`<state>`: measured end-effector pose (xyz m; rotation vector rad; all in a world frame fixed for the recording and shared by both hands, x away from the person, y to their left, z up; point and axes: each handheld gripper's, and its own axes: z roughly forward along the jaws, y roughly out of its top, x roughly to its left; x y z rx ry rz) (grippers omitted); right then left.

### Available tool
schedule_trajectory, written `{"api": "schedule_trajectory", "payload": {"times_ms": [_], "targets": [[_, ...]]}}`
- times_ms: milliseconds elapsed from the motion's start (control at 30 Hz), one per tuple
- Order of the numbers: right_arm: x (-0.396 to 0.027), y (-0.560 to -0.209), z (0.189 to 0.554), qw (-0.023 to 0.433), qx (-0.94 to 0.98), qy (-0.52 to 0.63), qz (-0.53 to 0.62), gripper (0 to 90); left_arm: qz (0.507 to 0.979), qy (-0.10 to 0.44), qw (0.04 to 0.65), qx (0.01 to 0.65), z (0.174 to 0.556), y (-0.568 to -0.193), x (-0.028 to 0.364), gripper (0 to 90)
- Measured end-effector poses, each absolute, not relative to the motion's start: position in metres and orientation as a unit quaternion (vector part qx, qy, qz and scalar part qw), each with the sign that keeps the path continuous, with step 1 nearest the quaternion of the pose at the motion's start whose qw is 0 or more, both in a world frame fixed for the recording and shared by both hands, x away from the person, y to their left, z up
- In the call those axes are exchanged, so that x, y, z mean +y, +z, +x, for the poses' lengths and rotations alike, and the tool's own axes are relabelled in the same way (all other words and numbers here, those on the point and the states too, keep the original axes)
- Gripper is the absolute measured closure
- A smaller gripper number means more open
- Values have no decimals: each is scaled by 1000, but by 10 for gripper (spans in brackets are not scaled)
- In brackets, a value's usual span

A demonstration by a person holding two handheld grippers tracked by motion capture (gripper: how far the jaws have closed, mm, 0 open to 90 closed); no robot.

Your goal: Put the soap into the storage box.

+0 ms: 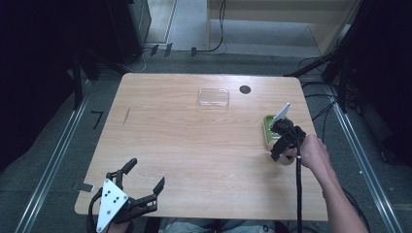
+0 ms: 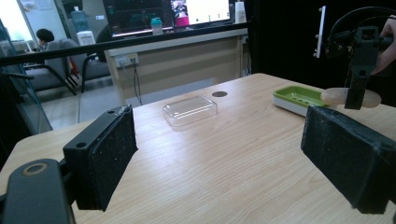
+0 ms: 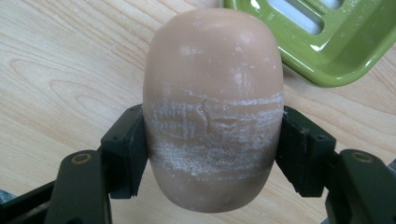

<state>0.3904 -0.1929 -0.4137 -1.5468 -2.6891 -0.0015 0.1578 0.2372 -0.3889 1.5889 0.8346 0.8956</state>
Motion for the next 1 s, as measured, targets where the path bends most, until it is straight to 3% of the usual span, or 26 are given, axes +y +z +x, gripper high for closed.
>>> {"api": "schedule_trajectory", "payload": {"times_ms": [1000], "targets": [[-202, -404, 418, 16, -854, -12, -520, 336, 666, 377, 539, 350, 158, -389, 237, 111]]}}
